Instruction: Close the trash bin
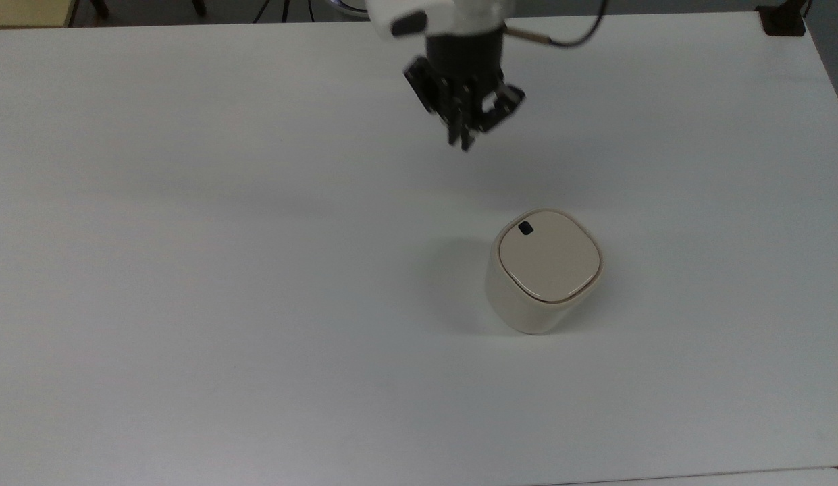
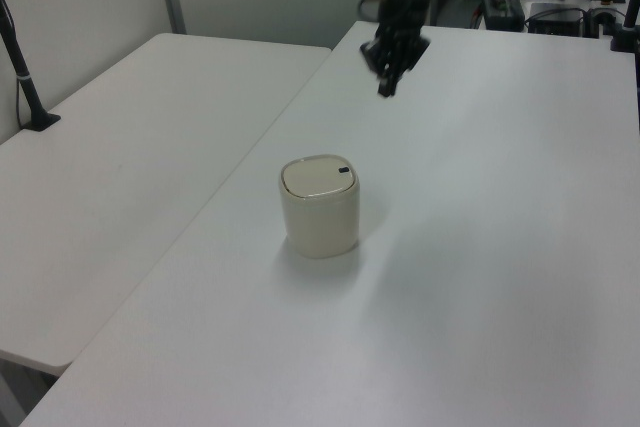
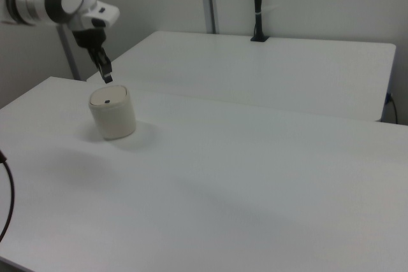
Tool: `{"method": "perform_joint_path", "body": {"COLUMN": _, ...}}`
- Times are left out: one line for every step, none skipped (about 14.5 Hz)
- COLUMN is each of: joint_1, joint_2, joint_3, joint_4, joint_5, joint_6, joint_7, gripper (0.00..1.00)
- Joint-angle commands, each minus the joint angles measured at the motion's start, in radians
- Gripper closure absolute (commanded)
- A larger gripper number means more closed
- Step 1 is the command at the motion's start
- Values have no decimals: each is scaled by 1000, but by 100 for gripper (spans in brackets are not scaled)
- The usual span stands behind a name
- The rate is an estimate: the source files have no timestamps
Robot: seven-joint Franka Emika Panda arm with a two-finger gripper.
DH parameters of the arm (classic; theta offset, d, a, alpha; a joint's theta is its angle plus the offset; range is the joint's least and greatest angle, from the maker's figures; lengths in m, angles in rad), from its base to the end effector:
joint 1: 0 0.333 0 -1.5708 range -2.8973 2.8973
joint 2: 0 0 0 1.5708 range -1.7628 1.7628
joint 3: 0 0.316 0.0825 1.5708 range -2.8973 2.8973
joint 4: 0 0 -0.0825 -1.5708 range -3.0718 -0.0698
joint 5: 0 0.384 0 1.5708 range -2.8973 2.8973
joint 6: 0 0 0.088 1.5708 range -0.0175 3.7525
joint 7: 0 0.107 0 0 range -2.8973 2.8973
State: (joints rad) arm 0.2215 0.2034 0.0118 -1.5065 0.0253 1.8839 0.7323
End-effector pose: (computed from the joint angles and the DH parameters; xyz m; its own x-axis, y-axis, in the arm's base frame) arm 0.6239 0.1495 0.5642 0.8661 -0.4876 0.1103 -0.4728 -0.8706 -0.1361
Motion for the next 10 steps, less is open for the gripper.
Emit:
{"method": "perform_joint_path", "body": {"joint_1": -62, "joint_2": -168, "joint_3": -7, "joint_4": -75, "joint_5": 34, "joint_6": -133, "joint_7": -124, "gripper": 13}}
{"method": "perform_joint_path", "body": {"joint_1": -77, "joint_2": -205, "joint_3": -7, "joint_4": -102, "joint_5": 34, "joint_6": -147, "joint_7": -158, "gripper": 2}}
{"method": "perform_joint_path", "body": {"joint_1": -88, "joint_2": -249, "joint_3": -7, "joint_4": -142, "joint_5": 34, "joint_6": -152, "joint_7": -184, "gripper": 0}}
{"method": "perform_joint_path", "body": {"joint_1": -102, "joint_2": -289, "joint_3": -7, "joint_4": -187, "joint_5": 34, "joint_6": -152, "joint_7": -215, "gripper": 0}}
{"method": "perform_joint_path", "body": {"joint_1": -111, "joint_2": -314, "joint_3": -7, "joint_4": -214, "joint_5": 34, "joint_6": -154, "joint_7": -269, "gripper": 0}}
{"method": "perform_joint_path", "body": {"joint_1": -140, "joint_2": -321, "joint_3": -7, "joint_4": -225, "joint_5": 33, "joint_6": -193, "joint_7": -362, "gripper": 0}}
{"method": "perform_joint_path", "body": {"joint_1": -146, "joint_2": -318, "joint_3": -7, "joint_4": -221, "joint_5": 33, "joint_6": -204, "joint_7": -408, "gripper": 0}}
{"method": "perform_joint_path", "body": {"joint_1": -155, "joint_2": -317, "joint_3": -7, "joint_4": -218, "joint_5": 31, "joint_6": -206, "joint_7": -451, "gripper": 0}}
{"method": "perform_joint_path", "body": {"joint_1": -180, "joint_2": -317, "joint_3": -7, "joint_4": -215, "joint_5": 31, "joint_6": -206, "joint_7": -500, "gripper": 0}}
{"method": "perform_joint_path", "body": {"joint_1": -194, "joint_2": -315, "joint_3": -6, "joint_4": -206, "joint_5": 31, "joint_6": -207, "joint_7": -555, "gripper": 0}}
